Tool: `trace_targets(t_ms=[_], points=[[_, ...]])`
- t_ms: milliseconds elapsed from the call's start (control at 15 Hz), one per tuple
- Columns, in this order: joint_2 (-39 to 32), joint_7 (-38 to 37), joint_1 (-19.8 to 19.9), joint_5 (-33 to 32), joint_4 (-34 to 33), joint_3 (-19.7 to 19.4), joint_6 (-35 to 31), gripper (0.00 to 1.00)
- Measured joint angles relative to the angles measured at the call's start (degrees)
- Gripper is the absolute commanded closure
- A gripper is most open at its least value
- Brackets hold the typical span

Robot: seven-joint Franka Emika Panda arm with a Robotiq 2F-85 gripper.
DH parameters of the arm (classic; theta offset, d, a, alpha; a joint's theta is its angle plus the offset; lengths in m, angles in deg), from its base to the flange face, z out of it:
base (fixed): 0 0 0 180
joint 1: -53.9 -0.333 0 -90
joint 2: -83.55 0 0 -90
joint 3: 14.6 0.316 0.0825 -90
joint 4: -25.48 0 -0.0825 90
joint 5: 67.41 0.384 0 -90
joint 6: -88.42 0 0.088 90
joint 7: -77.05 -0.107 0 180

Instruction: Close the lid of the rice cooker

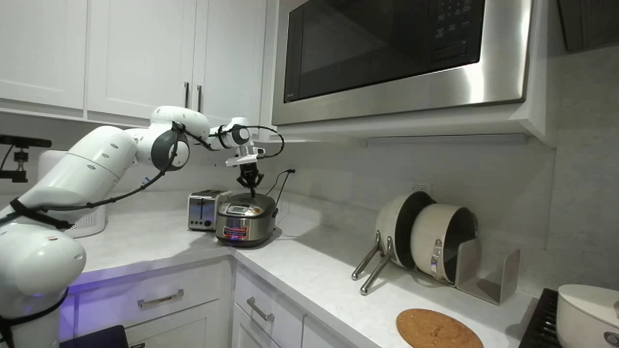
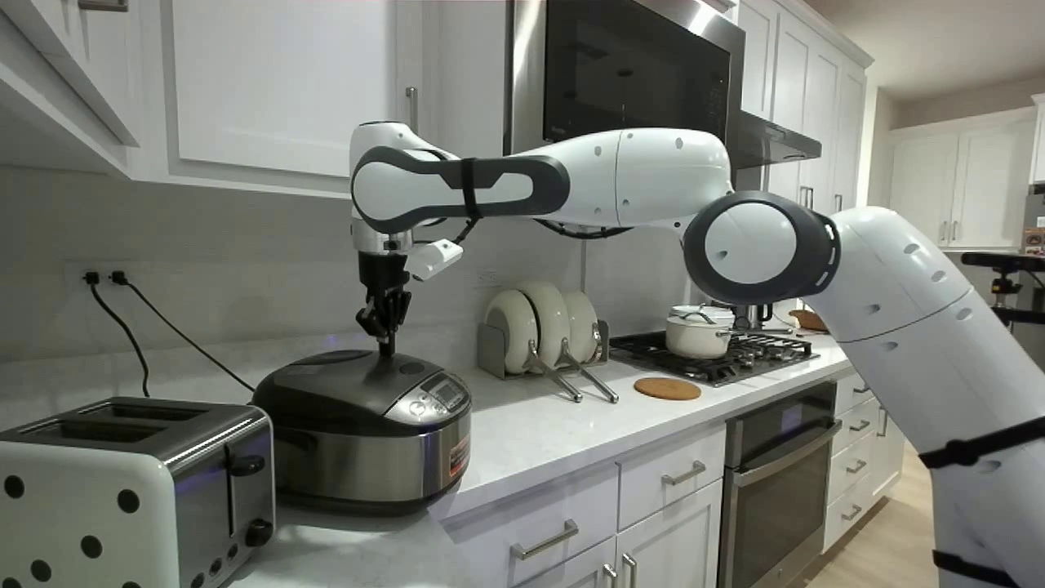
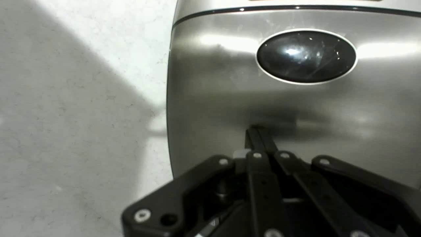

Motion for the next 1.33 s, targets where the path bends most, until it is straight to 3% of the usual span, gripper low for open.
trace_targets(t_ms=[1067,1133,1200,1333], points=[[10.18,-0.1,2.8,5.42,17.6,0.0,-12.36,1.0],[10.91,-0.1,2.96,5.69,18.86,0.0,-13.24,0.74],[11.61,-0.1,3.07,5.89,20.05,0.0,-14.03,0.73],[13.08,-0.09,3.11,6.75,22.43,0.0,-14.6,0.61]])
